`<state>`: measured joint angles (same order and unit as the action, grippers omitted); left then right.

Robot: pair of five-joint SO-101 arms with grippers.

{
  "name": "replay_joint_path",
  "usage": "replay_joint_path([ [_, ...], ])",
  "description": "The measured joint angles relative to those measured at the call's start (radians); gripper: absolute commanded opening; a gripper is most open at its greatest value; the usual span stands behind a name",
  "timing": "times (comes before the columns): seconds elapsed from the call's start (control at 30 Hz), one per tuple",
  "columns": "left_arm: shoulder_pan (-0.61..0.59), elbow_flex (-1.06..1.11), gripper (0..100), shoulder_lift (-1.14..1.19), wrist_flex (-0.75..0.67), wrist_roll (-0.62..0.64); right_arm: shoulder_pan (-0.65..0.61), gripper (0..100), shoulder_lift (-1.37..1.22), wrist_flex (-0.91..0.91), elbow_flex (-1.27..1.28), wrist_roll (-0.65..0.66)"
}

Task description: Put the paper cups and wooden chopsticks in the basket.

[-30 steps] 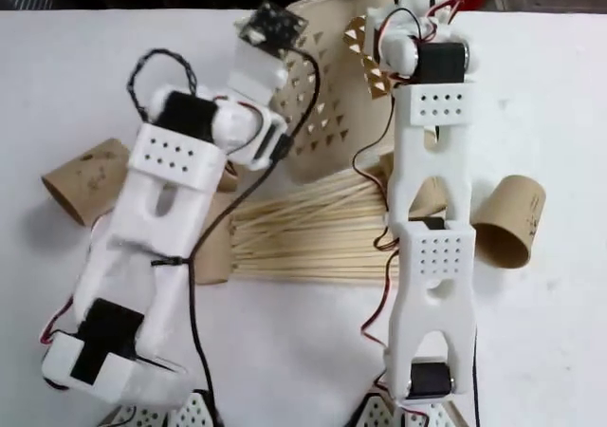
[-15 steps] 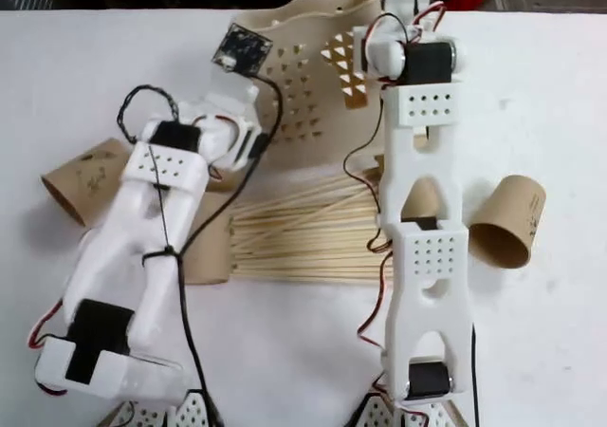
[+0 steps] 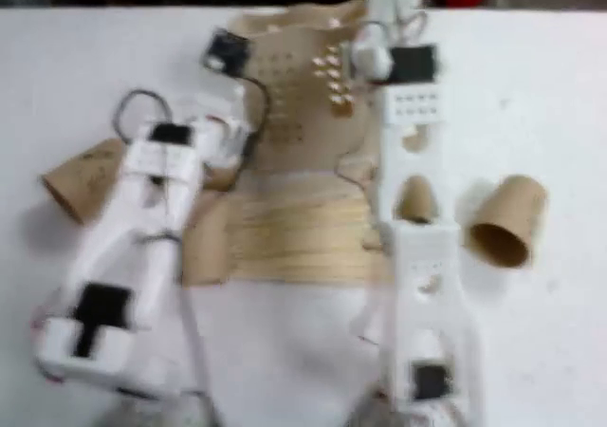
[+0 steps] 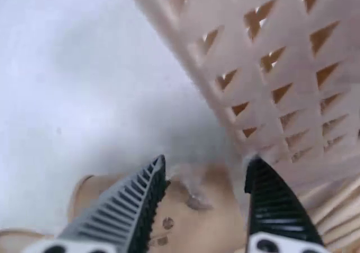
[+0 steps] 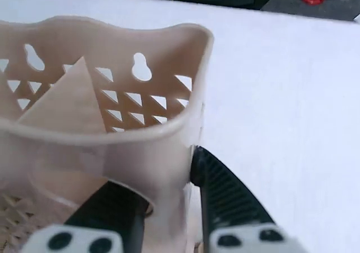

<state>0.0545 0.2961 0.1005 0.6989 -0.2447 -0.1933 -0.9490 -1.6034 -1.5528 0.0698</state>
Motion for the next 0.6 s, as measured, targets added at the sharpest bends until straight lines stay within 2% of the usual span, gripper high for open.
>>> replay_joint_path([
  [0.43, -0.031, -0.028, 24, 0.006, -0.002, 0.000, 0.020, 1.7, -0.152, -0.040, -0.109, 0.000],
  [0.6, -0.031, -0.078, 24, -0.015, 0.120, 0.000, 0.021, 1.7, -0.152, -0.040, -0.110, 0.000],
])
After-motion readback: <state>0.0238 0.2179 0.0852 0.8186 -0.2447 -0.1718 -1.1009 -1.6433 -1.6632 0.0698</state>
